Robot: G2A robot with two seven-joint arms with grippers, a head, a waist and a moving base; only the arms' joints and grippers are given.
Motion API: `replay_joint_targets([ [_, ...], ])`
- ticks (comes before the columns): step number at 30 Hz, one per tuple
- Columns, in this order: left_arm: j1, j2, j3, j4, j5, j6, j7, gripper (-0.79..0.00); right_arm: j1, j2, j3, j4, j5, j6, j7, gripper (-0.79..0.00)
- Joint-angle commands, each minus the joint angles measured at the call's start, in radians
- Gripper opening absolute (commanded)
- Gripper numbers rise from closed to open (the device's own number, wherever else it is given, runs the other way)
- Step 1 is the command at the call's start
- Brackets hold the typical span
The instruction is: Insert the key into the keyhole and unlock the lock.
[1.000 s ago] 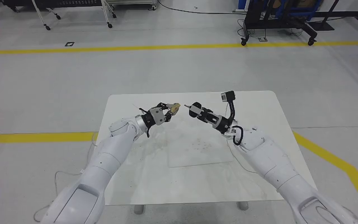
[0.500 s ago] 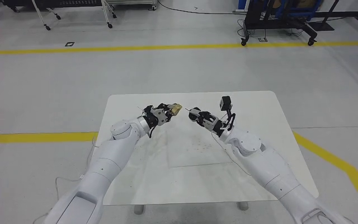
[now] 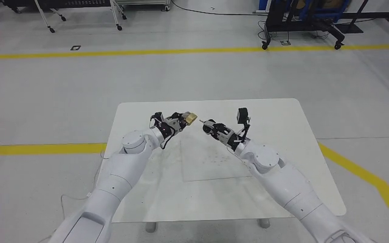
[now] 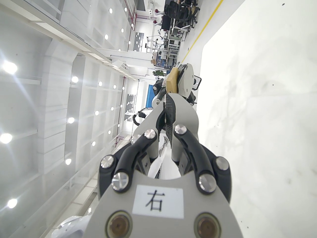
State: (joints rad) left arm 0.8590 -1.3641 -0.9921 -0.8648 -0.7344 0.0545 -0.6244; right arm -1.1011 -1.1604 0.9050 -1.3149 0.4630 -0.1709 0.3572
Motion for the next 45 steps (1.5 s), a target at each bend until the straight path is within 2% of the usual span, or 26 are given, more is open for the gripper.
replay_joint_targets([
  [1,0.003,0.000,-0.001,-0.007,0.014,0.000,0.011,-0.785,0.006,-0.007,-0.012,0.009,0.000,0.016,0.001,-0.785],
  [9,0.010,0.000,-0.002,-0.022,0.075,0.004,0.039,-0.785,0.022,-0.030,-0.036,0.028,-0.006,0.021,0.009,-0.785],
  [45,0.034,-0.014,-0.011,-0.050,0.185,0.008,0.095,-0.785,0.053,-0.093,-0.020,0.133,-0.009,0.086,0.006,-0.785],
])
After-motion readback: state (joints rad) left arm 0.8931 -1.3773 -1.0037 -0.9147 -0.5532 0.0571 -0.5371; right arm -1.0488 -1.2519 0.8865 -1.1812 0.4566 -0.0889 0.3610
